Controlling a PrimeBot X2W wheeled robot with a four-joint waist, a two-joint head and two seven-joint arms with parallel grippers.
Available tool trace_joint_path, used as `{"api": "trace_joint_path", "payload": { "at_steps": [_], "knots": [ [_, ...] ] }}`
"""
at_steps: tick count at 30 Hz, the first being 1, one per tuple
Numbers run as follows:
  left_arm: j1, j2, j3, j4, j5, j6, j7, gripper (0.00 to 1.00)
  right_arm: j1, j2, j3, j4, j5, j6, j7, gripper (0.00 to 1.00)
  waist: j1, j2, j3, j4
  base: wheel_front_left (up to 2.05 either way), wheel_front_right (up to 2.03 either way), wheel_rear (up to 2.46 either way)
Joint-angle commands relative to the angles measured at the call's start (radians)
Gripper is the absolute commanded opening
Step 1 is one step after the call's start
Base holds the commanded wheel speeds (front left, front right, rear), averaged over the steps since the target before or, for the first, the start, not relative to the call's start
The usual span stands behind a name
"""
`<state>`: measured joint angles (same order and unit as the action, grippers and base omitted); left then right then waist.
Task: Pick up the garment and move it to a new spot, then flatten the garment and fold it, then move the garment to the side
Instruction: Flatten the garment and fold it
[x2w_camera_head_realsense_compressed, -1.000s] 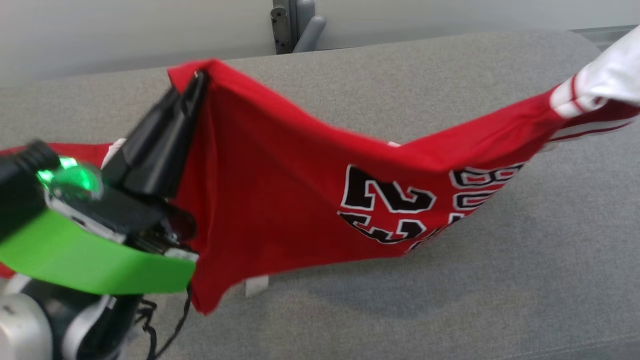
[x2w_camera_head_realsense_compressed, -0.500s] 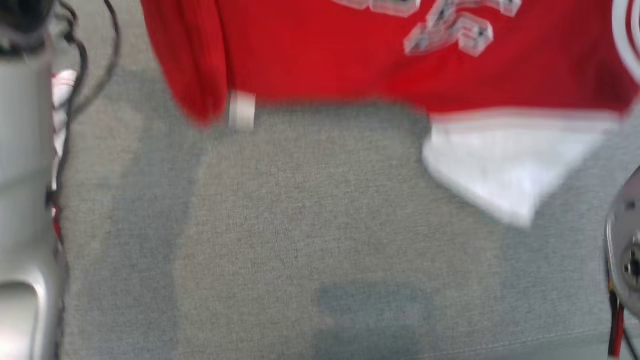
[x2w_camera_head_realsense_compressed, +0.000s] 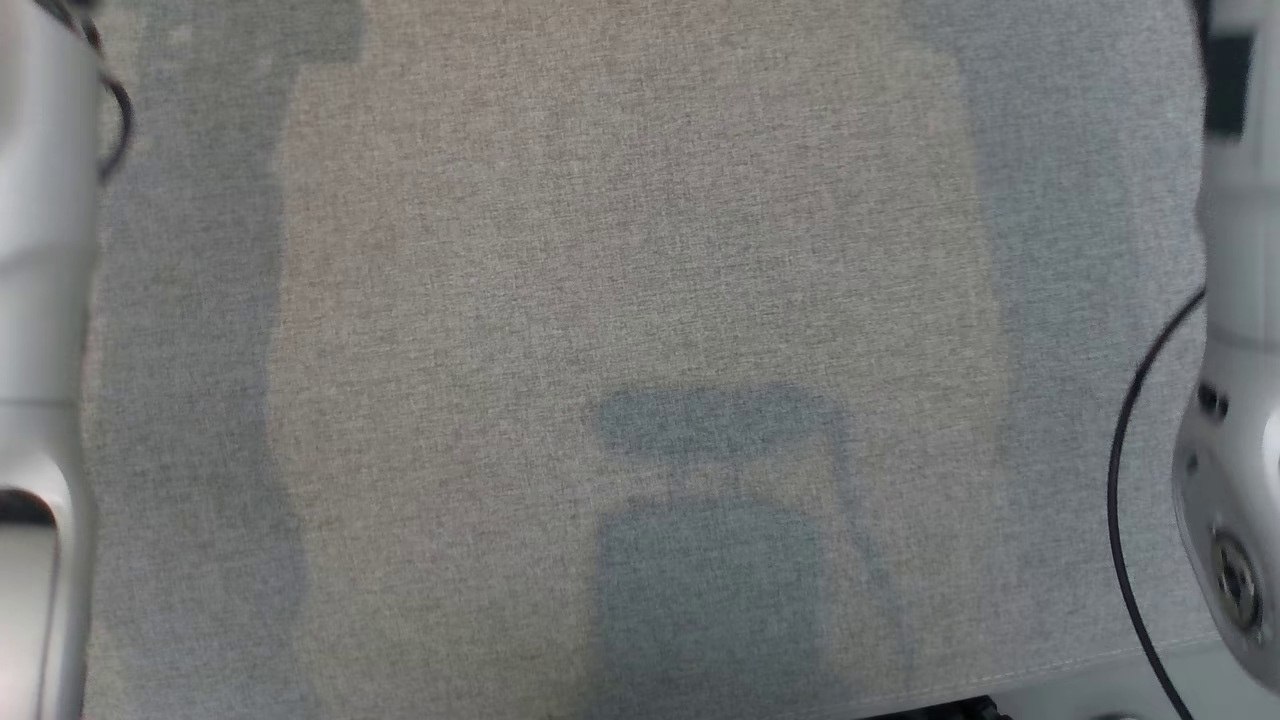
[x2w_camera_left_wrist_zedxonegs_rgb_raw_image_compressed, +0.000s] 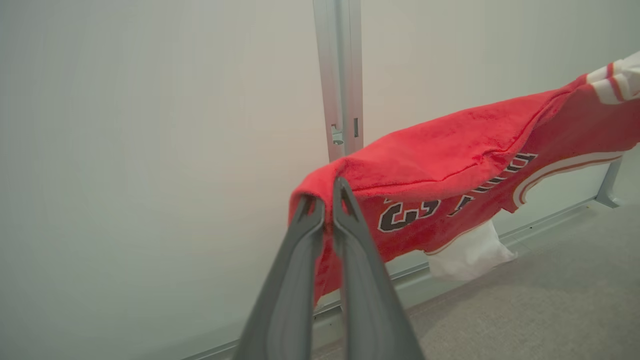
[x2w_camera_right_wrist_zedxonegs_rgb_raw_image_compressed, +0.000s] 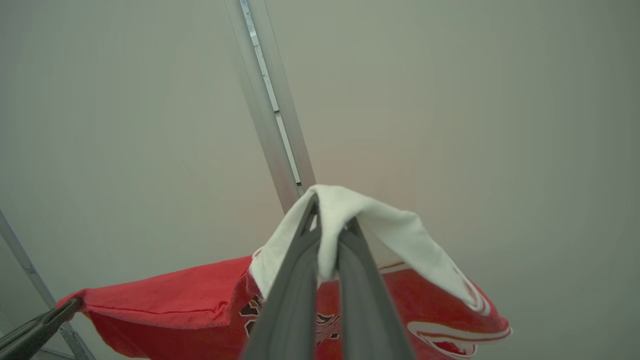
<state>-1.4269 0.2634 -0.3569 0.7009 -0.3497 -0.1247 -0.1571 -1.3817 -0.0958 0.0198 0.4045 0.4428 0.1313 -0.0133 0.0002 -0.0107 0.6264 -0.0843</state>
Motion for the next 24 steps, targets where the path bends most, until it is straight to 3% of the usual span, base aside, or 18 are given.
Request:
{"api": "trace_joint_path", "payload": {
  "at_steps": [1,7,11,15,24],
  "knots": [
    [0.085,0.014,-0.025,0.024,-0.011,-0.005,-0.040,0.00,0.124,-0.044,0.038,-0.028,0.029,-0.001,-0.015,0.00,-0.0002,0.0107,-0.035,-0.010,0.00,0.00,0.00],
    [0.449,0.024,-0.107,0.027,-0.127,-0.006,-0.106,0.00,0.647,-0.148,0.073,-0.139,0.170,0.000,-0.076,0.00,-0.0002,0.0107,-0.119,-0.006,0.00,0.00,0.00],
    [0.670,0.022,-0.069,-0.070,-0.153,-0.006,-0.108,0.00,0.917,-0.169,0.082,-0.212,0.244,-0.001,-0.100,0.00,-0.0002,0.0107,-0.166,-0.014,0.00,0.00,0.00],
    [0.878,0.011,-0.033,-0.166,-0.142,-0.001,-0.108,0.00,1.082,-0.168,0.090,-0.258,0.288,-0.001,-0.121,0.00,-0.0002,0.0107,-0.215,-0.030,0.00,0.00,0.00],
    [1.350,-0.052,0.044,-0.341,-0.086,0.100,-0.105,0.00,1.409,-0.209,0.087,-0.240,0.264,-0.001,-0.172,0.00,-0.0002,0.0107,-0.349,-0.044,0.00,0.00,0.00]
  ]
}}
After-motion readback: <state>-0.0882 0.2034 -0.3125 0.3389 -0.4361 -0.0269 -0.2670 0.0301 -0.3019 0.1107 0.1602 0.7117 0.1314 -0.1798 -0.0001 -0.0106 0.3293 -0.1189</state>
